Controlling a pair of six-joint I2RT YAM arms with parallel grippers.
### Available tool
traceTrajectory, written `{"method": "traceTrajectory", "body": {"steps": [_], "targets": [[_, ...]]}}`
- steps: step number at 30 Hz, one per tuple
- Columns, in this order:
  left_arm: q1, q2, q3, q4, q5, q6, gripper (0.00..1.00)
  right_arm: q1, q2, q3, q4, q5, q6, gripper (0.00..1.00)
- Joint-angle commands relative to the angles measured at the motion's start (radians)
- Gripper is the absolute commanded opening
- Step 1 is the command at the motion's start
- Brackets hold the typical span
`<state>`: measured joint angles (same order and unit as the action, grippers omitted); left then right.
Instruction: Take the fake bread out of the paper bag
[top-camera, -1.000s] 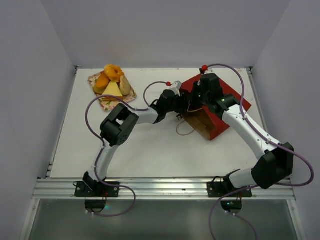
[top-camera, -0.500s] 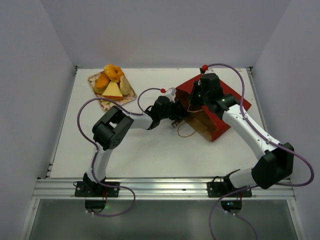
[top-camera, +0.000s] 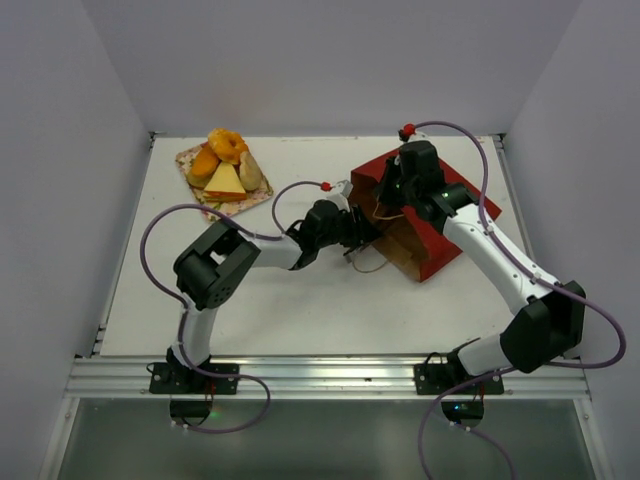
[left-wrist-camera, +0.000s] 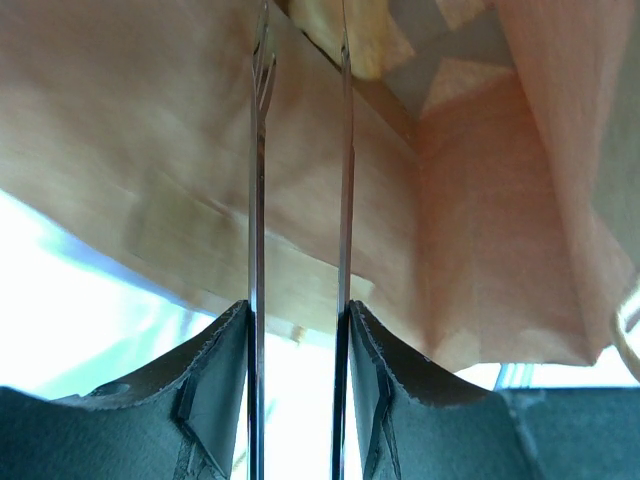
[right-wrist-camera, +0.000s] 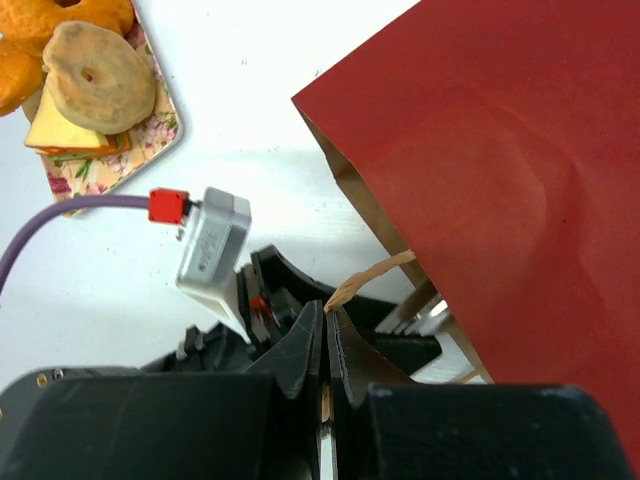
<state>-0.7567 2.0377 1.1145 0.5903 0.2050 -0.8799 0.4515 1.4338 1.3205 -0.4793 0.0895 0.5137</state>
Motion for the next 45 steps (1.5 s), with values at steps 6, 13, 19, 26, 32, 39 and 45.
{"method": "traceTrajectory", "body": {"steps": [6, 13, 19, 26, 32, 39, 45], "targets": [[-0.050, -0.005, 0.033, 0.082, -0.019, -0.024, 0.46, 0.003, 0.005, 0.060, 0.015, 0.019, -0.009, 0.00], [-0.053, 0.064, 0.093, 0.065, 0.000, -0.051, 0.46, 0.004, -0.012, 0.060, 0.013, 0.016, -0.011, 0.00], [-0.053, 0.119, 0.134, 0.071, 0.019, -0.080, 0.46, 0.004, -0.035, 0.054, 0.007, 0.016, -0.011, 0.00], [-0.053, 0.174, 0.183, 0.068, 0.022, -0.099, 0.46, 0.004, -0.075, 0.036, 0.018, 0.019, -0.009, 0.00], [-0.050, 0.211, 0.257, 0.017, 0.005, -0.094, 0.46, 0.004, -0.078, 0.031, 0.013, 0.009, -0.011, 0.00], [-0.036, 0.227, 0.274, 0.002, -0.022, -0.108, 0.47, 0.004, -0.087, 0.020, 0.007, 0.009, -0.012, 0.00], [-0.027, 0.231, 0.278, -0.024, -0.050, -0.108, 0.48, 0.003, -0.085, 0.016, 0.016, 0.003, -0.009, 0.00]]}}
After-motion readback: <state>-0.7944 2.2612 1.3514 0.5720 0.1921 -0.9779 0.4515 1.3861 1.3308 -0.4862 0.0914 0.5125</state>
